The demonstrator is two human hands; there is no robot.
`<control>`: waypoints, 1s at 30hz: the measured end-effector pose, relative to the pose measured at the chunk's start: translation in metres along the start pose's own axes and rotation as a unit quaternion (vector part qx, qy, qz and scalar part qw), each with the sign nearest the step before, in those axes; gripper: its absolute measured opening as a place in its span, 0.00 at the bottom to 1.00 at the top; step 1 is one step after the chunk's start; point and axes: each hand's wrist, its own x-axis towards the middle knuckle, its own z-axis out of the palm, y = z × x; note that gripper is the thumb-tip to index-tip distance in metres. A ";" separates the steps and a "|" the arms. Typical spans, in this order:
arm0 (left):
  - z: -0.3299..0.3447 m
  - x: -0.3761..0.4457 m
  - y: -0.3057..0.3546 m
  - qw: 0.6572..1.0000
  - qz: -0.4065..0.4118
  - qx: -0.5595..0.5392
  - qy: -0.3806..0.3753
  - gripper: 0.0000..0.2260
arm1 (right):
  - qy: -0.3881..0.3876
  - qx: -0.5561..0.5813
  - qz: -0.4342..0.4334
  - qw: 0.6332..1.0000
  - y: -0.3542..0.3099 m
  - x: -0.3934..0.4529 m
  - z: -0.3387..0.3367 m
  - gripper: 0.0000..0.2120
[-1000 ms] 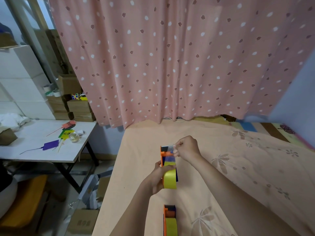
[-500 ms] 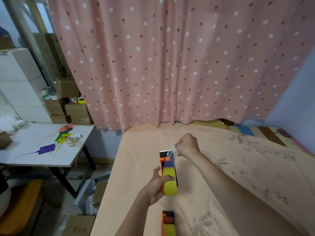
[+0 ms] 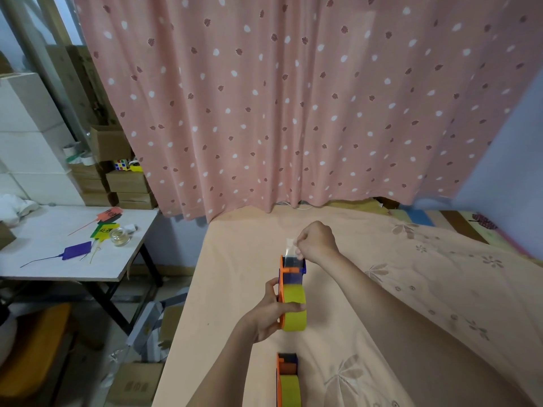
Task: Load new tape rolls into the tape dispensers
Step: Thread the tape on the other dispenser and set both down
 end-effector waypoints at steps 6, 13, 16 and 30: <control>-0.002 -0.002 0.001 1.000 -0.007 0.000 -0.006 0.43 | -0.013 -0.001 -0.044 0.999 0.001 0.004 0.003 0.07; -0.005 -0.005 0.000 1.000 -0.007 0.000 -0.030 0.44 | -0.061 0.027 -0.085 0.994 0.002 0.007 -0.001 0.04; -0.007 -0.005 -0.001 0.999 -0.007 -0.025 -0.041 0.44 | -0.058 0.023 -0.093 0.994 0.004 0.009 -0.006 0.05; -0.013 -0.017 -0.003 0.995 -0.020 -0.013 -0.094 0.43 | -0.053 0.055 -0.015 0.997 0.017 0.020 -0.018 0.07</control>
